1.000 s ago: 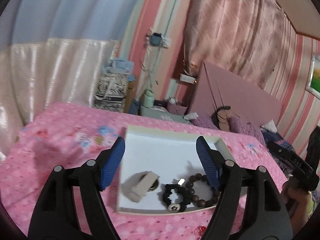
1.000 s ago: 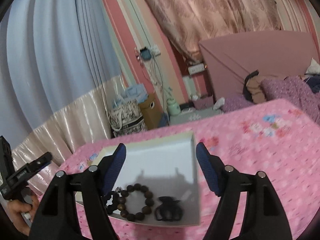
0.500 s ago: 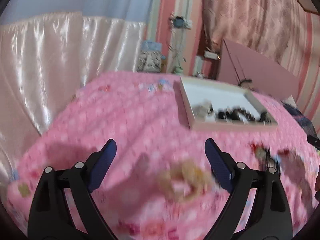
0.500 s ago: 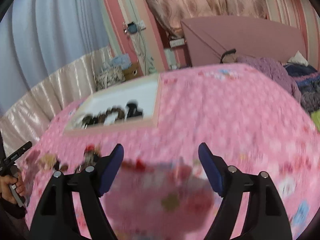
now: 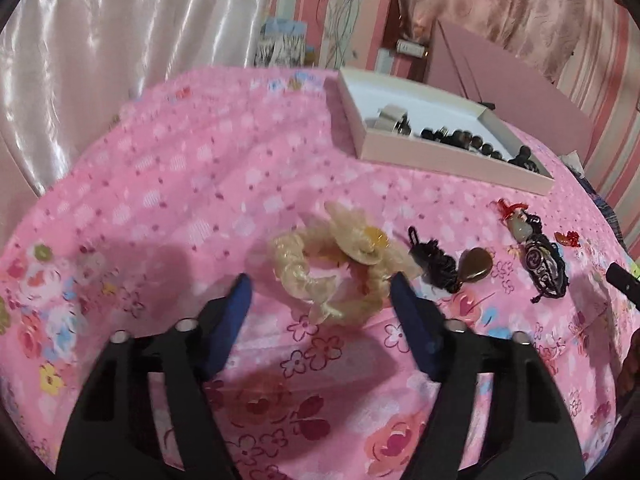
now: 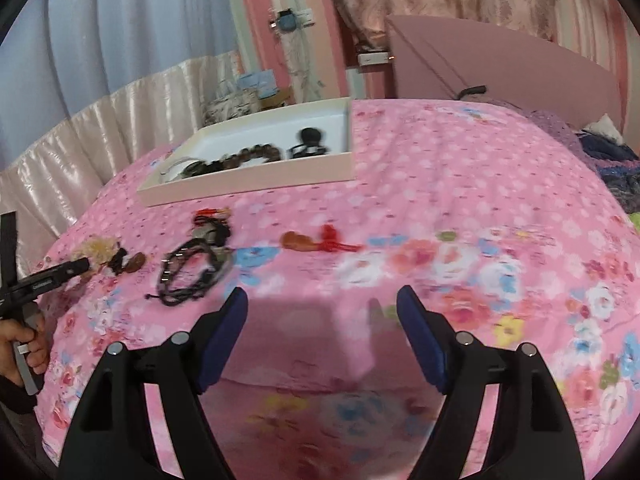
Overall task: Organize jewelry
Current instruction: 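Move both grippers back toward the remaining jewelry on the bedspread, then grasp the cream scrunchie with the left gripper while the right gripper grasps the black leather bracelet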
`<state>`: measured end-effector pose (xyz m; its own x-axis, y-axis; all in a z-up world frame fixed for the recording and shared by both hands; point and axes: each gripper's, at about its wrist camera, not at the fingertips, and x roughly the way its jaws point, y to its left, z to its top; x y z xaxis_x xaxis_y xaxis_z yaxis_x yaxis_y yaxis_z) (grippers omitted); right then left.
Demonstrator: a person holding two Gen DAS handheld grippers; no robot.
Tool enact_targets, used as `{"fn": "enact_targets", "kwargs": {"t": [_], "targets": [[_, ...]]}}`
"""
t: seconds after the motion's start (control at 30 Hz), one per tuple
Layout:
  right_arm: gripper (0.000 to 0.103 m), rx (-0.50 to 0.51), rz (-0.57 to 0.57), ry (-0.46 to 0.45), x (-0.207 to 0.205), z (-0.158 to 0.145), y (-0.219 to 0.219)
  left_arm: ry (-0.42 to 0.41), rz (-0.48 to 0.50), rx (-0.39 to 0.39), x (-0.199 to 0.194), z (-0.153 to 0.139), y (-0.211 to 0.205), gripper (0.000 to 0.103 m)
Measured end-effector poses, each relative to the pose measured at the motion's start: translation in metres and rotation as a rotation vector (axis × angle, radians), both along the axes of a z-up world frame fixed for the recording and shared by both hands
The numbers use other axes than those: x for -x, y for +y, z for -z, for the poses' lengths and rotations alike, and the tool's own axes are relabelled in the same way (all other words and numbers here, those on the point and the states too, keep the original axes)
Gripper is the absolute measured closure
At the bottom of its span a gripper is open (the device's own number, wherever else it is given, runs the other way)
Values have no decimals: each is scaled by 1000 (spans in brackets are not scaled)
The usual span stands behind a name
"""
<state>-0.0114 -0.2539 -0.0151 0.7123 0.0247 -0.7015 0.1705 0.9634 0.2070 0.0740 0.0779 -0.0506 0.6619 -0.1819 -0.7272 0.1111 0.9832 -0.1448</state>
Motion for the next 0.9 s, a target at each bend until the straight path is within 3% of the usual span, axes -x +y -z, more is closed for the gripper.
{"fn": "enact_targets", "kwargs": {"t": [0.1, 0.23, 0.37, 0.43, 0.5, 0.63, 0.67, 0.73, 0.77, 0.83, 0.9], "targets": [[27, 17, -53, 16, -16, 3, 25, 19, 0, 28, -4, 5, 1, 55], [28, 35, -90, 45, -43, 6, 51, 23, 6, 0, -5, 6, -6, 64], [37, 73, -112, 108, -69, 15, 69, 25, 29, -10, -6, 6, -11, 75], [35, 113, -168, 181, -78, 25, 82, 27, 31, 6, -6, 6, -9, 77], [38, 171, -181, 184, -79, 25, 91, 32, 34, 21, -7, 6, -8, 80], [40, 140, -177, 181, -77, 27, 86, 33, 25, -34, -7, 7, -15, 82], [43, 141, -178, 180, -78, 27, 86, 32, 24, -58, -7, 7, -18, 82], [61, 145, -186, 166, -76, 25, 88, 29, 22, -87, -7, 7, -22, 82], [83, 147, -192, 157, -75, 23, 88, 29, 23, -80, -7, 7, -21, 82], [90, 139, -186, 152, -73, 22, 87, 32, 23, -54, -8, 7, -16, 82], [90, 91, -176, 143, -72, 20, 81, 34, 11, -52, -8, 7, -14, 94]]}}
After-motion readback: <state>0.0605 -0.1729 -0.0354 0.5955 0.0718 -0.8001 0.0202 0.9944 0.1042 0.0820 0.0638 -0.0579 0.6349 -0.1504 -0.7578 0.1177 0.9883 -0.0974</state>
